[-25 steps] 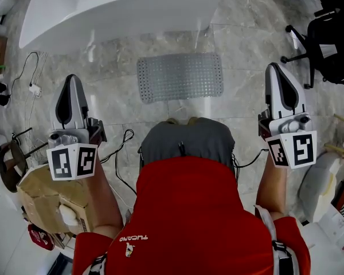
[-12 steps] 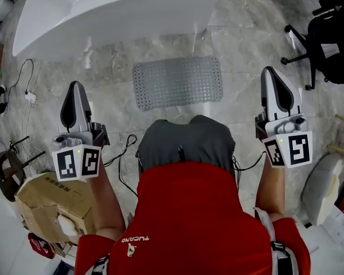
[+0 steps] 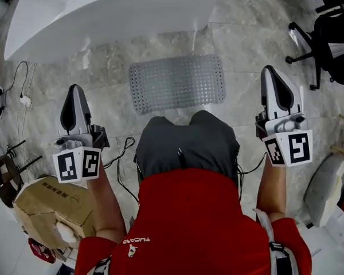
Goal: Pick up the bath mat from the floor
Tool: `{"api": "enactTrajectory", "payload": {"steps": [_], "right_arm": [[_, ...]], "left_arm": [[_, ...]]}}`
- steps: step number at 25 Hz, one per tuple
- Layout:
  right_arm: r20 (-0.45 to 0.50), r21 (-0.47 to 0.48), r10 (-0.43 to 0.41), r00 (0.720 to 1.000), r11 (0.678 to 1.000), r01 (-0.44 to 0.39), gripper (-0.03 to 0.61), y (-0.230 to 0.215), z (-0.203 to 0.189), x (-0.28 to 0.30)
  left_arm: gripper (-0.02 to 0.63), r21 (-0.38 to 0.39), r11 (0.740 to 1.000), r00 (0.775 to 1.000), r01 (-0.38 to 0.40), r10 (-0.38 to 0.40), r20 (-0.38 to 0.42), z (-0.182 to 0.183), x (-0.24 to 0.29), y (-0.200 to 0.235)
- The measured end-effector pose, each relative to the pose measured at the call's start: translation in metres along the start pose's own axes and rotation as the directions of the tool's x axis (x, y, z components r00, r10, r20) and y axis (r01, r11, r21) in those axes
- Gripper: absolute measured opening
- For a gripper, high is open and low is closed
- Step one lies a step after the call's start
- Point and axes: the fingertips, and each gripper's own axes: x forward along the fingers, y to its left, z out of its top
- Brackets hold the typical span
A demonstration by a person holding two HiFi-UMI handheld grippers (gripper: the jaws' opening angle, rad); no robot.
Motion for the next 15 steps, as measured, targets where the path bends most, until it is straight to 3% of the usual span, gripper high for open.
{"api": "enactTrajectory", "payload": {"steps": [15], "right_arm": [[-0.036,0.0,-0.013,0.999,1.0,0.013,0.002,-0.01,-0.084,0.021]], "left_arm": [[0.005,0.007,0.999,0.998,-0.037,0.037,-0.044,-0.088,0.019,0.01]]}}
